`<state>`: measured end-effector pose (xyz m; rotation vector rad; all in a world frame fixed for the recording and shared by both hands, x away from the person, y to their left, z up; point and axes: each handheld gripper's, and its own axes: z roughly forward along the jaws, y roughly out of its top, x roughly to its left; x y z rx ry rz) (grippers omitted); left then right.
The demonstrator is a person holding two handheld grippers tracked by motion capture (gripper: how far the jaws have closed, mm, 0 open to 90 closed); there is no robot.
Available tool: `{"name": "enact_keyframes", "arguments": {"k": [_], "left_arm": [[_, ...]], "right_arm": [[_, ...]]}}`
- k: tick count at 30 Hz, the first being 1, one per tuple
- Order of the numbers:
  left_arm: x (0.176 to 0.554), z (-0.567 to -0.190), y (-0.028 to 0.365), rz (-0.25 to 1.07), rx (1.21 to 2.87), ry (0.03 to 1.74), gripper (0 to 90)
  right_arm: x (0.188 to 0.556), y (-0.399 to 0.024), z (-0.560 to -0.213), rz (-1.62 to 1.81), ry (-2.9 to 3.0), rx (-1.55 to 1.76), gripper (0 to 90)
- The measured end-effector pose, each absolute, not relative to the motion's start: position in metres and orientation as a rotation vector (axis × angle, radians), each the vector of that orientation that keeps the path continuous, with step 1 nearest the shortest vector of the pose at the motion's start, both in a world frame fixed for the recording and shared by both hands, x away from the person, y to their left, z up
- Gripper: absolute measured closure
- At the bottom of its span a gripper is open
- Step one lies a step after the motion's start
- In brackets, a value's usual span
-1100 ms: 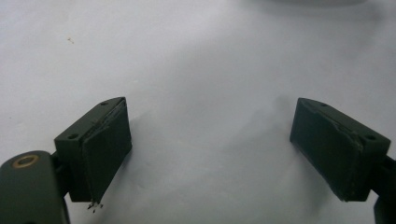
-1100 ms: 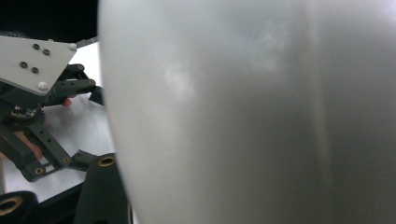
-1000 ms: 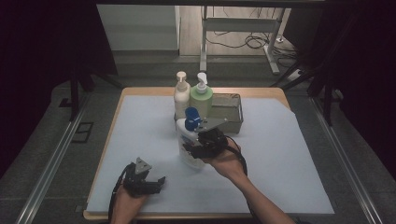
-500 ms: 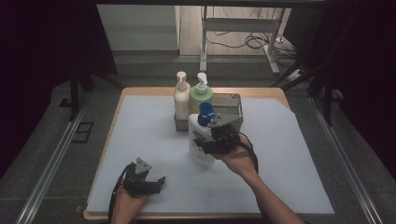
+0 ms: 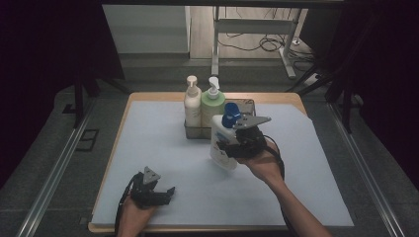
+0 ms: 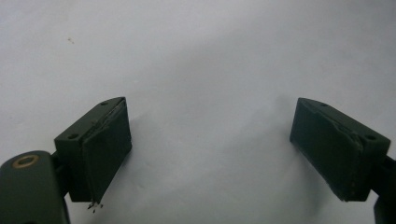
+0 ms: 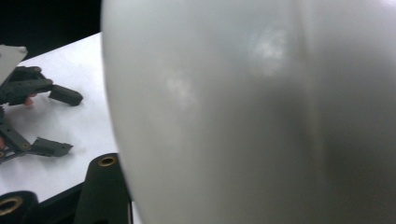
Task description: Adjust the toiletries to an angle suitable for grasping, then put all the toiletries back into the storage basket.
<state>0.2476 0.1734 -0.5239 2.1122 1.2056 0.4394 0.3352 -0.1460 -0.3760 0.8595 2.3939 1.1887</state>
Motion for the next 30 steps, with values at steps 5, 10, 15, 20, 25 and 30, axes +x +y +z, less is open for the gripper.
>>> {"name": "enact_keyframes", "arguments": {"k": [5, 10, 15, 20, 25, 30], "left_arm": [[0.248, -0.524, 0.173, 0.440, 2.112, 1.206, 12.2], [0.248, -0.524, 0.173, 0.438, 2.109, 1.207, 12.3], [0.248, -0.524, 0.173, 0.438, 2.110, 1.206, 12.3], [0.248, -0.524, 0.173, 0.438, 2.110, 1.206, 12.2], [0.248, -0.524, 0.173, 0.438, 2.111, 1.206, 12.3], [0.248, -0.524, 0.173, 0.438, 2.110, 1.206, 12.2]], "right_arm": [[0.339, -0.156, -0.373, 1.188, 2.376, 0.894, 41.0], [0.344, -0.165, -0.368, 1.179, 2.354, 0.916, 41.0], [0.348, -0.173, -0.362, 1.172, 2.335, 0.937, 41.0], [0.353, -0.181, -0.357, 1.176, 2.315, 0.970, 41.1], [0.359, -0.189, -0.353, 1.175, 2.293, 1.001, 41.1], [0.364, -0.194, -0.347, 1.169, 2.273, 1.024, 41.1]]}}
